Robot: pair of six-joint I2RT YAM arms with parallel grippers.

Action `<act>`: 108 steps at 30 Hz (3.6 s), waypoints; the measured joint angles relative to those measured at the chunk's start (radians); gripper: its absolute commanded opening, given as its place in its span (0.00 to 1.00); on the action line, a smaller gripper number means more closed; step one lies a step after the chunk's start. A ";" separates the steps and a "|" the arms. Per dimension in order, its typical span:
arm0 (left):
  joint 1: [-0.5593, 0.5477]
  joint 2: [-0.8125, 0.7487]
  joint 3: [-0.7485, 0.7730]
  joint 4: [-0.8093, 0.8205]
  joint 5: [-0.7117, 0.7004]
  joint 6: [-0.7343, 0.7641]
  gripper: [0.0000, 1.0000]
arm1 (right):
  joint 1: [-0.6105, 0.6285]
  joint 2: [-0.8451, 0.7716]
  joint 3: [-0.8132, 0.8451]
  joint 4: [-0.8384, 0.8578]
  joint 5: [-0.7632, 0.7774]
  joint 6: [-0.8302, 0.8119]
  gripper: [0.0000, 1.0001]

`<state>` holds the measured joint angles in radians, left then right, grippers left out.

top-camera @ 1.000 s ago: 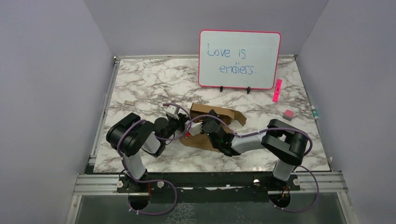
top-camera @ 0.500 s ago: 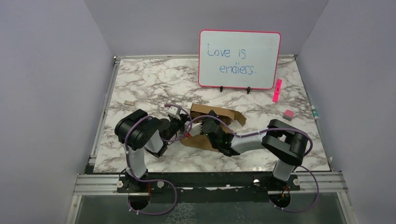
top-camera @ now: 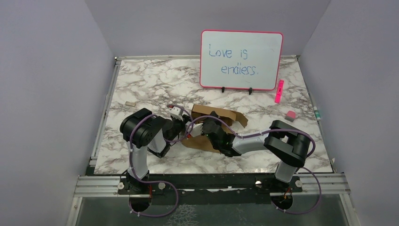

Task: Fold the paper box

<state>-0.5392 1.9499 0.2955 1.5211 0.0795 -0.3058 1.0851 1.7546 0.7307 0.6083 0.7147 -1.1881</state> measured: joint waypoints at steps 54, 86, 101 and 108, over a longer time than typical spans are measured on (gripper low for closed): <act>-0.263 0.007 0.037 0.010 -0.717 0.093 0.17 | 0.000 -0.028 0.018 -0.073 -0.069 0.042 0.05; -0.300 0.003 0.000 0.010 -0.918 0.172 0.16 | 0.022 -0.131 0.016 -0.296 -0.093 0.286 0.29; -0.334 0.003 -0.037 0.009 -0.965 0.229 0.38 | 0.024 -0.425 -0.005 -0.321 -0.071 0.667 0.83; -0.354 -0.031 -0.063 0.009 -0.969 0.257 0.58 | 0.024 -0.502 0.008 -0.373 -0.052 0.884 0.87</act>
<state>-0.8936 1.9190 0.2321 1.5303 -0.8890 -0.0490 1.1091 1.2522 0.7387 0.2348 0.6624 -0.3038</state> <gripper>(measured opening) 0.502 0.843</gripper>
